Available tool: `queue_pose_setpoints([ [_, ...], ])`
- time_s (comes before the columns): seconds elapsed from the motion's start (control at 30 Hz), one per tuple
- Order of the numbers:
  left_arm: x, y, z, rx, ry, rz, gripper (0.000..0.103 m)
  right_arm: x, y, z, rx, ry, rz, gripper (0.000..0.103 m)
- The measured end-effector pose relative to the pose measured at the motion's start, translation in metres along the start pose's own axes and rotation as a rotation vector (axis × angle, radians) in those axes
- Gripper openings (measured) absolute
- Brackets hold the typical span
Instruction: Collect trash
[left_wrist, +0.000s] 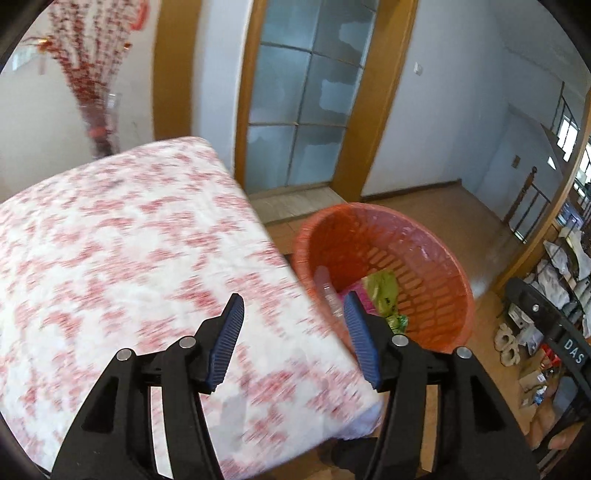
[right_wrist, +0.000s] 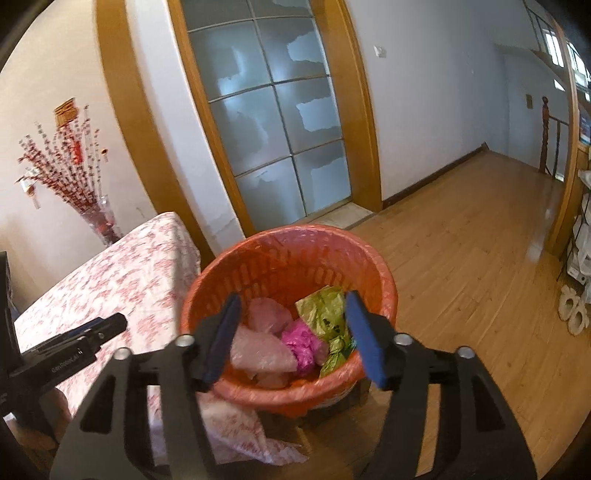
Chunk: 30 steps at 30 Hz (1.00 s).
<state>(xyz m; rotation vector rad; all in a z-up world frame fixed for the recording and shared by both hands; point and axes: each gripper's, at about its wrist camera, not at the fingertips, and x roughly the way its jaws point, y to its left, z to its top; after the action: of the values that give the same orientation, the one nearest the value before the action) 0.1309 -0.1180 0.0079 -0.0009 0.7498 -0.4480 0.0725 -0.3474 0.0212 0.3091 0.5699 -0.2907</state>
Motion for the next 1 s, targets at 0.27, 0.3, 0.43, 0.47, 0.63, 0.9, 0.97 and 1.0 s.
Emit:
queue_pose_setpoints([
  [0.27, -0.065, 0.022, -0.044, -0.020, -0.104, 0.106, 0.080, -0.048, 0.035, -0.031, -0.047, -0.041, 0.061, 0.095],
  [0.3, -0.072, 0.023, -0.049, -0.020, -0.114, 0.113, 0.083, -0.052, 0.037, -0.034, -0.047, -0.043, 0.058, 0.097],
  [0.43, -0.093, 0.026, -0.066, -0.022, -0.152, 0.143, 0.090, -0.067, 0.048, -0.049, -0.068, -0.044, 0.026, 0.098],
  [0.47, -0.097, 0.027, -0.070, -0.022, -0.161, 0.155, 0.090, -0.070, 0.051, -0.052, -0.075, -0.045, 0.024, 0.098],
  [0.63, -0.112, 0.029, -0.084, -0.024, -0.201, 0.196, 0.096, -0.081, 0.057, -0.065, -0.077, -0.049, 0.024, 0.099],
  [0.9, -0.127, 0.029, -0.101, -0.025, -0.244, 0.255, 0.100, -0.095, 0.071, -0.075, -0.130, -0.081, -0.039, 0.099],
  [0.97, -0.130, 0.030, -0.104, -0.031, -0.250, 0.267, 0.100, -0.098, 0.076, -0.078, -0.150, -0.083, -0.054, 0.099],
  [1.0, -0.131, 0.031, -0.105, -0.033, -0.252, 0.271, 0.100, -0.098, 0.078, -0.079, -0.158, -0.083, -0.057, 0.099],
])
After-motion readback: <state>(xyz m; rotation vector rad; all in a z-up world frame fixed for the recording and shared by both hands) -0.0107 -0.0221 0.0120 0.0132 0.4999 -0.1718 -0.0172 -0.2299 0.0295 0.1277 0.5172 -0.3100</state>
